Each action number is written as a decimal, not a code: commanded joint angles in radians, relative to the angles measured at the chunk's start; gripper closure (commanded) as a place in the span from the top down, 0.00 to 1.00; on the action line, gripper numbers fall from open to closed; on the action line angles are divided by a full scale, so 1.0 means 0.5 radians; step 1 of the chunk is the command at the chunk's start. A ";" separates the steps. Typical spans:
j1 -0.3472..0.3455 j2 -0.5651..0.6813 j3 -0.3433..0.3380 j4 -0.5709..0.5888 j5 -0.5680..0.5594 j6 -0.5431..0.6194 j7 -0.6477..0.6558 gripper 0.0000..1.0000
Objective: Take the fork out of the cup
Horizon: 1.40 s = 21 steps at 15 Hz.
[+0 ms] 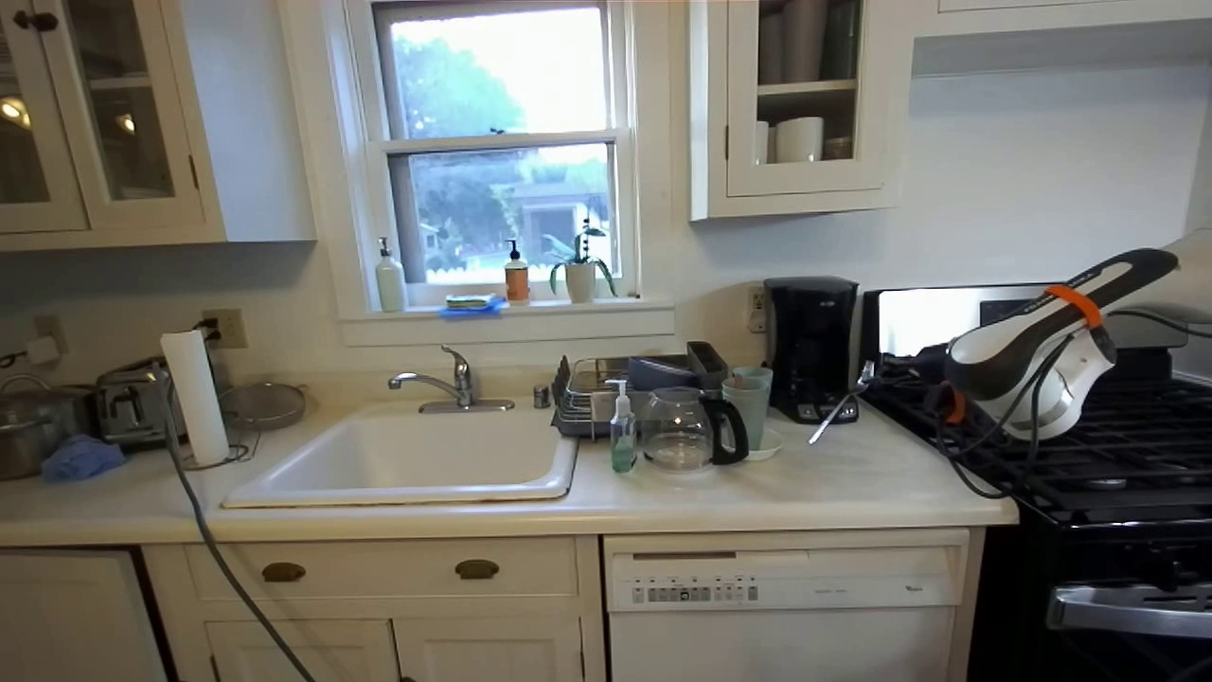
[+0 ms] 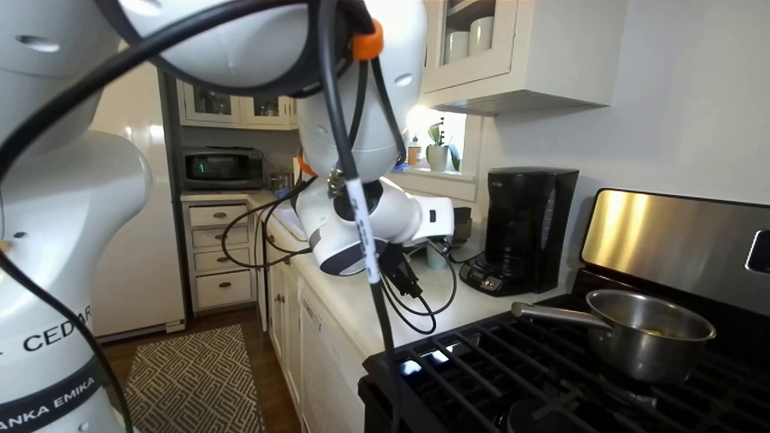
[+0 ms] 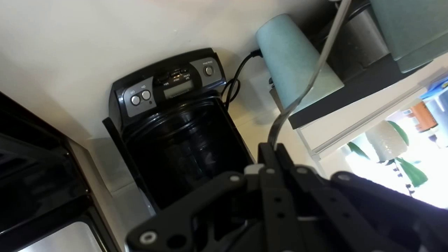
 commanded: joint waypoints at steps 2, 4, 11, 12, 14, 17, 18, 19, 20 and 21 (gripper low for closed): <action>0.007 -0.086 -0.003 0.065 0.028 -0.057 -0.055 0.01; 0.032 -0.110 -0.027 0.100 0.030 -0.075 -0.067 0.01; 0.144 -0.222 -0.084 0.250 0.015 -0.068 -0.105 0.01; 0.169 -0.229 -0.094 0.274 0.019 -0.063 -0.113 0.01; 0.214 -0.245 -0.116 0.317 0.018 -0.078 -0.122 0.01; 0.286 -0.255 -0.165 0.375 0.034 -0.081 -0.137 0.01; 0.305 -0.259 -0.180 0.391 0.035 -0.081 -0.142 0.01; 0.322 -0.263 -0.193 0.407 0.036 -0.086 -0.145 0.01; 0.343 -0.265 -0.210 0.423 0.041 -0.086 -0.149 0.01; 0.365 -0.264 -0.227 0.438 0.051 -0.080 -0.153 0.01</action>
